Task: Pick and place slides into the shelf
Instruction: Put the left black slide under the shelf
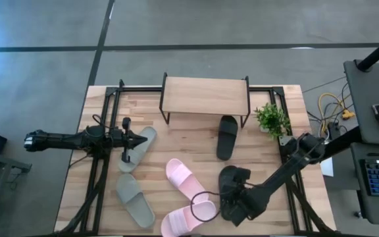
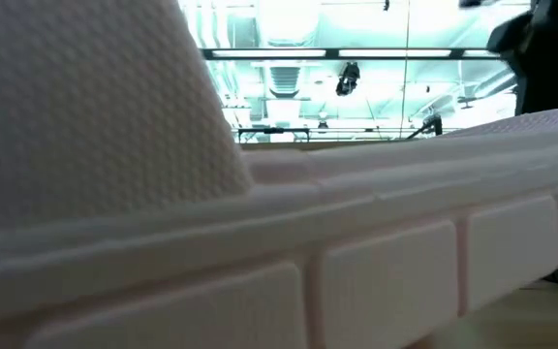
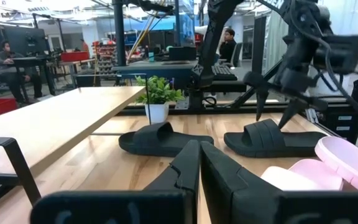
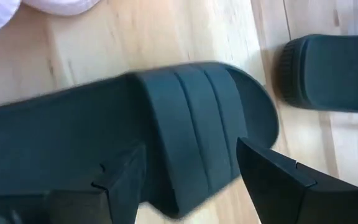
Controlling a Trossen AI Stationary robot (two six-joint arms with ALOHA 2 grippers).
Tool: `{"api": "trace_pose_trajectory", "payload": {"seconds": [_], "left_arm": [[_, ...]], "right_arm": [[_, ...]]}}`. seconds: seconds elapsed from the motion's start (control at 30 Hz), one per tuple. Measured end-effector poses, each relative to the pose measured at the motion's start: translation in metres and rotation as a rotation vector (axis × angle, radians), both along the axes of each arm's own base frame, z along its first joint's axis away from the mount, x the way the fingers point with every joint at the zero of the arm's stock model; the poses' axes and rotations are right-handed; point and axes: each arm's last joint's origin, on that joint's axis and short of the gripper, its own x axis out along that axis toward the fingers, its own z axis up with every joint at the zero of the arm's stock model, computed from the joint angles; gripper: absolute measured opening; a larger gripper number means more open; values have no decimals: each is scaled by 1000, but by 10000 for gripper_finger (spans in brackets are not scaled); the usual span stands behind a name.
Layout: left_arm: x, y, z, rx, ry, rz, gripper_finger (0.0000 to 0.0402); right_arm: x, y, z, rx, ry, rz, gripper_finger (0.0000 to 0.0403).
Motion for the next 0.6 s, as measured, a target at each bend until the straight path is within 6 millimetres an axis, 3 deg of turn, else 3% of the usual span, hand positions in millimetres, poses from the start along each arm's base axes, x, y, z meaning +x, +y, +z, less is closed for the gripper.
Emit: {"api": "trace_pose_trajectory", "payload": {"seconds": [0.17,0.3,0.4,0.6], "left_arm": [[0,0,0,0,-1,0,0],[0,0,0,0,0,0,0],[0,0,0,0,-1,0,0],[0,0,0,0,0,0,0]], "right_arm": [[5,0,-26,-93,66,2,239],[10,-5,-34,-141,119,-52,216],[11,-8,-30,-172,124,-78,169],[17,-10,-8,-133,66,-73,27]]}}
